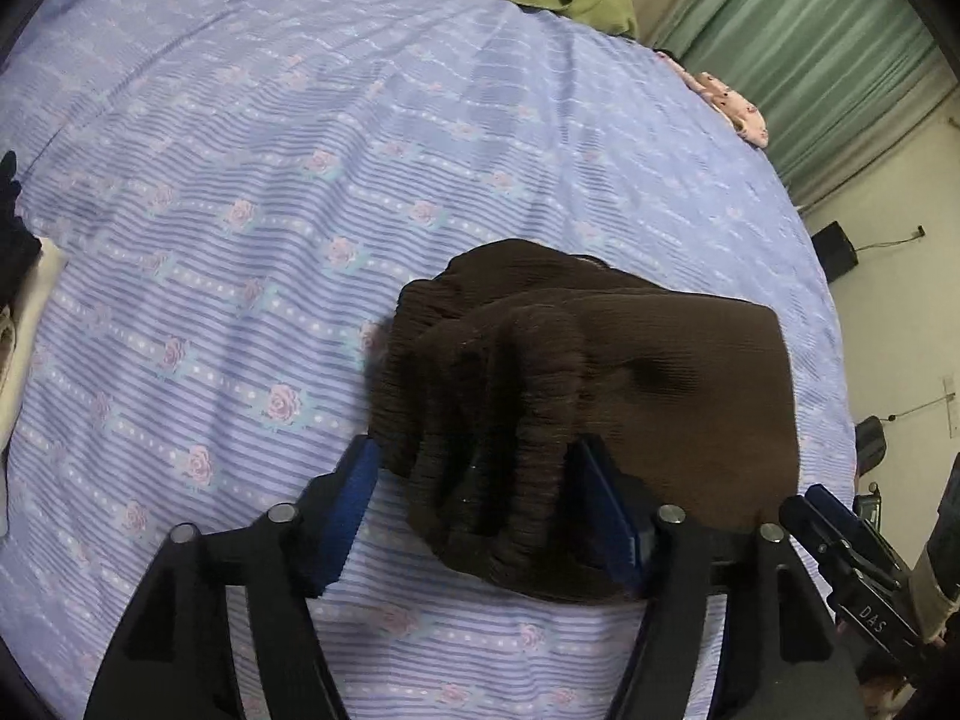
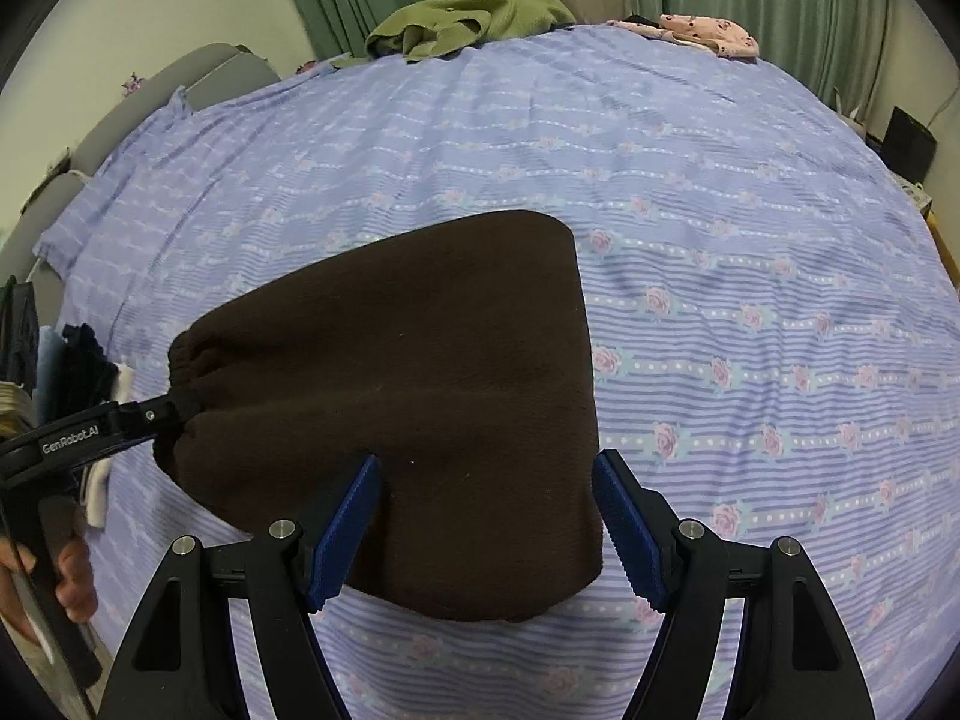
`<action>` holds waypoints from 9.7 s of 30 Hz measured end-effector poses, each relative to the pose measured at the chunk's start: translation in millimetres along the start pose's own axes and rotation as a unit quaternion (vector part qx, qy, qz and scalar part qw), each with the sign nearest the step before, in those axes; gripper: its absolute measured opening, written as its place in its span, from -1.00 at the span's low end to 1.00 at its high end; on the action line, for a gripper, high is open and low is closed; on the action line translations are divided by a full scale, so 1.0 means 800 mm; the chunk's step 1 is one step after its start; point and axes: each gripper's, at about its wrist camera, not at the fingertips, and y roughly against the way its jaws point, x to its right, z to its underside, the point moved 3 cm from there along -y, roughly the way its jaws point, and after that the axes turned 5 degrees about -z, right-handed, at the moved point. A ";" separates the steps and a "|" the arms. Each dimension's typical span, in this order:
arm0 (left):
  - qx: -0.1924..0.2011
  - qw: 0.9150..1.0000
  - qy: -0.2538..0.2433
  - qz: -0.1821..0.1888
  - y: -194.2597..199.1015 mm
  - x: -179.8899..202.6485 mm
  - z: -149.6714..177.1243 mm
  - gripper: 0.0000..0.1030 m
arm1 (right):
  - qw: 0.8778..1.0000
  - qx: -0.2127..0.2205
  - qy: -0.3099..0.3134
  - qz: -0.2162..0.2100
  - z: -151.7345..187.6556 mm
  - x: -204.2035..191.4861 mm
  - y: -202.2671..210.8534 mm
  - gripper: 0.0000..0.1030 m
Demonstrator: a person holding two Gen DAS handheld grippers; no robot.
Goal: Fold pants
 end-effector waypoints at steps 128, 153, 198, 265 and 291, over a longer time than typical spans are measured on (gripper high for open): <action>0.140 0.982 -0.059 0.113 0.323 0.037 0.070 -0.12 | 0.987 0.154 -0.037 -0.033 0.053 -0.090 0.277 -0.34; 0.233 0.970 0.055 0.051 0.501 -0.065 0.249 -0.12 | 0.980 0.155 0.068 -0.109 0.150 -0.201 0.399 -0.34; 0.143 0.988 0.022 0.061 0.408 -0.636 -0.148 -0.11 | 0.988 0.076 0.073 -0.116 -0.026 -0.716 0.053 -0.35; 0.286 0.947 -0.117 -0.088 0.593 -0.346 0.149 1.00 | 0.970 0.227 0.076 0.029 0.180 -0.510 0.382 0.88; 0.303 0.934 -0.184 -0.053 0.633 -0.184 0.268 1.00 | 0.963 0.249 0.049 0.090 0.285 -0.393 0.509 0.88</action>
